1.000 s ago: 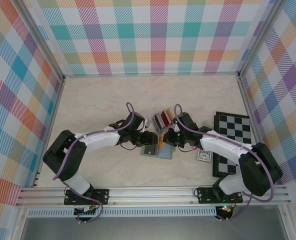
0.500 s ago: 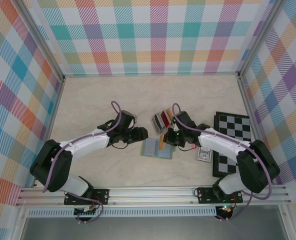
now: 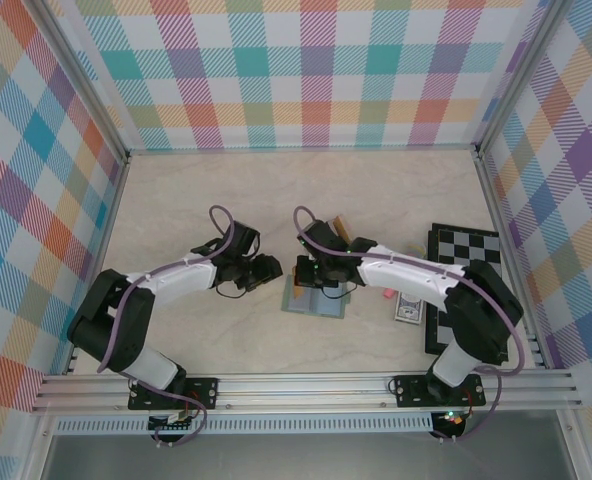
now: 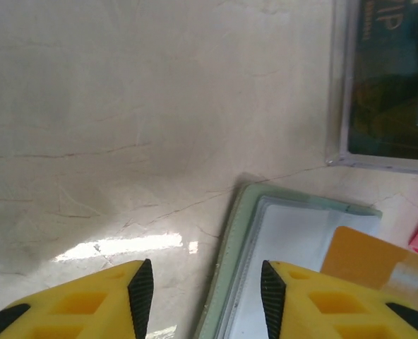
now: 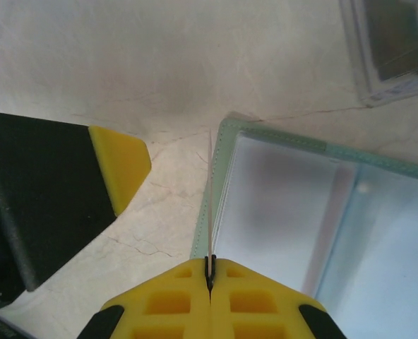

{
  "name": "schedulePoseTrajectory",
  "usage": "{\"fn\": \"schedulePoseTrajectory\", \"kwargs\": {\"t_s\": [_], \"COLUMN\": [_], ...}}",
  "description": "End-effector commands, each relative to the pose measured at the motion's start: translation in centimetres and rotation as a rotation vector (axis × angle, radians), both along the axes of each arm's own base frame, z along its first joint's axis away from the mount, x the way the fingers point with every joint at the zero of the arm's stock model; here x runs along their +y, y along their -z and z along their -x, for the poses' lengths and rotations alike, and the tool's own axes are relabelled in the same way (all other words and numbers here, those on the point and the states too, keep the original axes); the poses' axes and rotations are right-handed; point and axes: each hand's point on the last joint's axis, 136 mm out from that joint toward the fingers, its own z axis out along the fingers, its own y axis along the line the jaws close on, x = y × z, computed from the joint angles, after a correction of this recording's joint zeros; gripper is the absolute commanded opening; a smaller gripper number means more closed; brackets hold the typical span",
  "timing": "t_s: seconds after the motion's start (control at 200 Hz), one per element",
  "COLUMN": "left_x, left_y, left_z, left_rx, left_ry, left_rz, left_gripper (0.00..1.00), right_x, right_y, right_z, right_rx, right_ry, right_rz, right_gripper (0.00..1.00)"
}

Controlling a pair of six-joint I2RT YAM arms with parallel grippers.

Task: Put the credit cards into the card holder
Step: Turn over the card slot at the card holder.

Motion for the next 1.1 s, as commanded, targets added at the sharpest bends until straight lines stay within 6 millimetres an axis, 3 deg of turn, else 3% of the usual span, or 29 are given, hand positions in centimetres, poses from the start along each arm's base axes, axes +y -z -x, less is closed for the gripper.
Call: {"fn": "schedulePoseTrajectory", "kwargs": {"t_s": [0.0,0.095,0.26,0.55,0.815,1.095], "left_x": [-0.2,-0.9,-1.1,-1.2,-2.1,-3.2], "left_y": [1.2,1.4,1.5,2.2,1.3,1.7], "left_z": [1.0,1.1,1.3,1.7,1.8,2.0], "left_rx": [0.065,0.071,0.071,0.088,0.058,0.079], "left_ry": [0.023,0.045,0.067,0.086,0.139,0.184], "left_rz": [0.029,0.060,0.074,0.066,0.096,0.106], "left_gripper": [0.45,0.44,0.41,0.37,0.48,0.53], "right_x": [0.4,0.8,-2.1,-5.0,-4.3,-4.8], "right_y": [0.8,1.7,2.8,2.2,0.9,1.5], "right_z": [0.0,0.3,0.6,0.9,0.8,0.5], "right_rx": [0.010,0.042,0.057,0.034,0.032,0.049], "right_ry": [0.026,0.025,0.074,0.114,0.118,0.148], "right_rz": [0.041,0.042,0.193,0.281,-0.059,-0.224], "right_gripper": [0.04,0.04,0.04,0.04,0.05,0.05]}}
